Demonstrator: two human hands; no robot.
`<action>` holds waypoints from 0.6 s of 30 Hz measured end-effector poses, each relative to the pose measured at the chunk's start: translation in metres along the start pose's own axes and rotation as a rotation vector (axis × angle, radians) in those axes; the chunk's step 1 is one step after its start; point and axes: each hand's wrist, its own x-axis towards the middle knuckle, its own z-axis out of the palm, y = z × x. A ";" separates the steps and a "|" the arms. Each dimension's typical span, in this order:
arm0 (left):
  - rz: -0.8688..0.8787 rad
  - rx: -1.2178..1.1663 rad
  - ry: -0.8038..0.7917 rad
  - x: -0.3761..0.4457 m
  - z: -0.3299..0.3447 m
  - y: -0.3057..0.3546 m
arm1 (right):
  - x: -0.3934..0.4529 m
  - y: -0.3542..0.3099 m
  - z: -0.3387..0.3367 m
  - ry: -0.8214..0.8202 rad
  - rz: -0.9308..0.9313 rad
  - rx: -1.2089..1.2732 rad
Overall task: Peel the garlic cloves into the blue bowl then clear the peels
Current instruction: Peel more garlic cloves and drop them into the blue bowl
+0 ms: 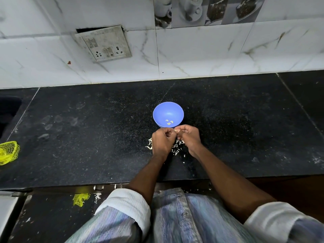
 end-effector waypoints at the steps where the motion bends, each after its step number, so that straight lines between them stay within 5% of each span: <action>1: -0.006 -0.003 0.004 0.001 0.000 0.001 | 0.001 0.000 0.000 -0.007 0.008 0.010; 11: -0.057 -0.045 0.013 0.002 -0.001 -0.001 | -0.002 -0.001 -0.008 -0.141 0.002 0.025; 18: -0.127 -0.127 -0.003 0.004 0.003 0.000 | 0.000 0.002 -0.003 -0.062 0.066 0.126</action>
